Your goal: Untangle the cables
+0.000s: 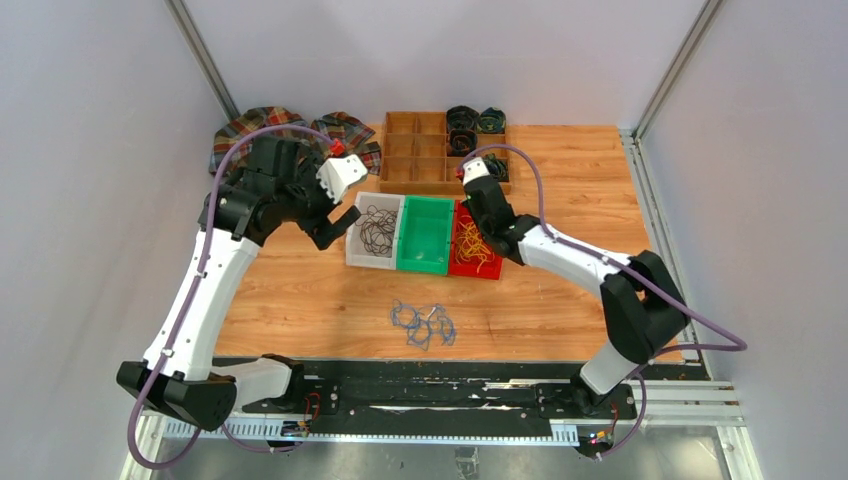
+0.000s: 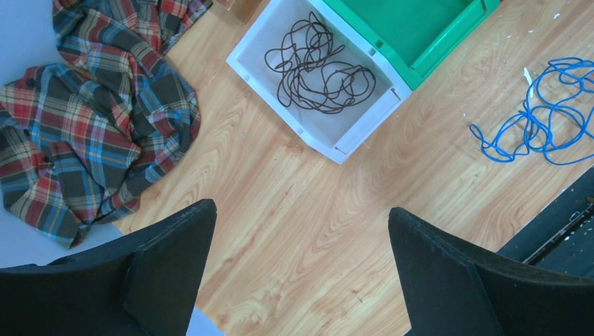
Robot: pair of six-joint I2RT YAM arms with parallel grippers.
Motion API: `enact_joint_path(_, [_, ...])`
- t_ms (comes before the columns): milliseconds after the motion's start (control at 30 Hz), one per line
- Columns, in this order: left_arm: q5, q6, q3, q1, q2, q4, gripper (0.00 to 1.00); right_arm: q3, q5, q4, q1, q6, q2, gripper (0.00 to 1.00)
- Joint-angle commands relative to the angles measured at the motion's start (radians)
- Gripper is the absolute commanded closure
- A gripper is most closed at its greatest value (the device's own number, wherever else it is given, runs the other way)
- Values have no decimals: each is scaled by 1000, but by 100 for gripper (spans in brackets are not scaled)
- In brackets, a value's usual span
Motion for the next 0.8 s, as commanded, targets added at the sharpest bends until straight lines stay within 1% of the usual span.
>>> enact_joint_path(0, [21, 21, -3, 7, -33, -10, 2, 74, 93, 13, -23, -78, 55, 93])
enact_joint_path(167, [32, 39, -18, 7, -31, -21, 2, 174, 46, -94, -35, -81, 95, 62])
enact_joint_path(200, [33, 45, -23, 7, -29, -26, 2, 192, 40, -123, -36, -82, 98, 57])
enact_joint_path(267, [27, 49, -31, 7, -24, -26, 2, 230, 17, -205, -37, -80, 104, 52])
enact_joint_path(300, [22, 47, -29, 7, -19, -27, 2, 245, 11, -239, -38, -76, 106, 44])
enact_joint_path(333, [17, 42, -25, 7, -14, -27, 2, 253, 7, -262, -37, -75, 103, 39])
enact_joint_path(400, [19, 41, -16, 7, -11, -27, 2, 250, 12, -286, -40, -65, 87, 37])
enact_joint_path(500, [41, 46, -10, 7, -20, -31, 2, 223, -5, -283, -46, -22, 40, 37])
enact_joint_path(567, [57, 52, -17, 7, -25, -33, 2, 213, -69, -259, -55, 11, 17, 38])
enact_joint_path(667, [75, 45, -37, 7, -23, -32, 2, 231, -128, -252, -71, 53, 30, 41])
enact_joint_path(767, [95, 40, -68, 7, -18, -32, 2, 254, -140, -255, -77, 72, 74, 48])
